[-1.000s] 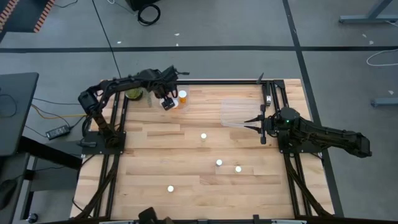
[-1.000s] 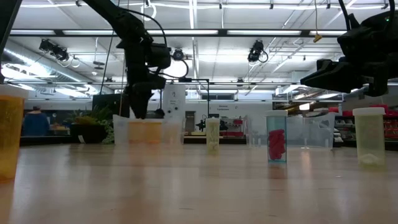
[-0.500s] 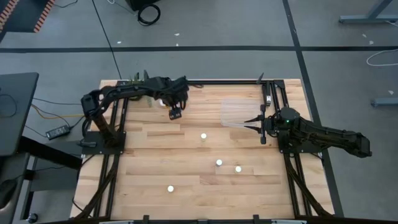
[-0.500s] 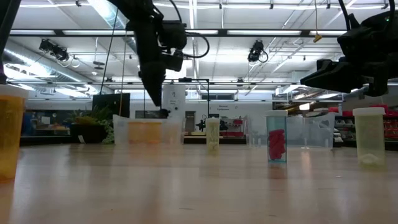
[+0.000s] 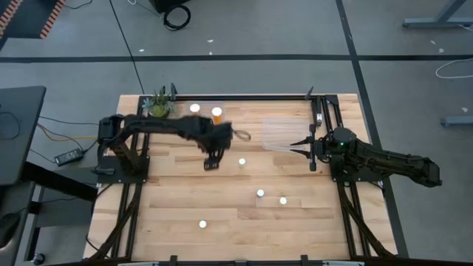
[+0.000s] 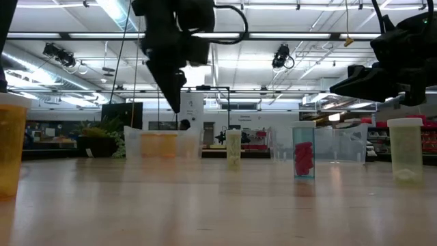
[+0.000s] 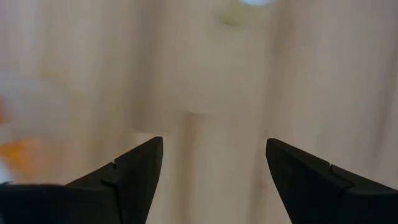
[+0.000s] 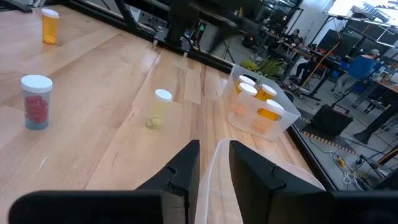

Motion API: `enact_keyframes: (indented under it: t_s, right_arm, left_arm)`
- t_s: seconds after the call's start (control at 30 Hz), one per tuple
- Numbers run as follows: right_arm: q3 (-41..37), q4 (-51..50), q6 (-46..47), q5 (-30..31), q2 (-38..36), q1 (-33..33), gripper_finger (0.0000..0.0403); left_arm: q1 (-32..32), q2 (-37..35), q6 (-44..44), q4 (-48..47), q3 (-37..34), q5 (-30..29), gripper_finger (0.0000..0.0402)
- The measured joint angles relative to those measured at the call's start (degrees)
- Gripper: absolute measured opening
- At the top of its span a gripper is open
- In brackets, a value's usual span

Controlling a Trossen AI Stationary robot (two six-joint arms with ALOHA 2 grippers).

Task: Pick and place medicine bottles into bin by pill shape (circle, oval)
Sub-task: Put the small orange pill bottle into the right transparent bin

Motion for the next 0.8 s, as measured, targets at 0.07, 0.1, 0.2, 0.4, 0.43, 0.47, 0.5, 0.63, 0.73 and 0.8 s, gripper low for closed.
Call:
enact_keyframes:
  t_s: [0.07,0.1,0.2,0.4,0.43,0.47,0.5,0.63,0.73,0.8]
  right_arm:
    - [0.0,0.01,-0.01,-0.01,0.01,-0.02,0.0093]
    - [0.0,0.01,-0.02,-0.01,0.01,0.01,0.0093]
    - [0.0,-0.01,-0.01,-0.01,0.01,-0.02,0.0093]
    - [0.0,-0.01,-0.01,-0.01,0.01,0.01,0.0093]
    - [0.0,0.0,-0.02,-0.01,0.01,0.0,0.0093]
    - [0.02,-0.01,0.01,-0.01,0.0,0.0,0.0093]
    - [0.0,-0.01,0.0,-0.01,0.01,-0.01,0.0093]
    - [0.0,-0.01,-0.01,-0.01,-0.01,-0.02,0.0093]
    - [0.0,-0.01,0.0,-0.01,0.01,0.01,0.0093]
    - [0.0,0.01,-0.01,-0.01,-0.01,0.01,0.0093]
  left_arm:
    - [-3.2,0.0,-2.01,-1.63,-0.65,0.16,0.0293]
    - [-4.82,0.0,-3.24,-2.08,-1.19,0.21,0.0293]
    - [-10.0,0.0,-7.22,-2.81,-3.85,0.89,0.0293]
    - [-20.86,0.0,-18.25,-1.03,-8.8,1.49,0.029]
    - [-22.49,0.0,-20.12,-0.68,-9.11,1.46,0.0289]
    - [-24.11,0.0,-22.02,-0.67,-9.26,1.3,0.0286]
    - [-25.6,0.0,-24.0,-0.68,-9.28,0.87,0.0283]
    - [-31.2,0.0,-31.54,-0.13,-9.28,-0.66,0.0268]
    - [-35.13,0.0,-36.2,0.12,-9.28,-2.34,0.0258]
    - [-37.48,0.0,-38.11,0.92,-9.28,-3.0,0.0252]
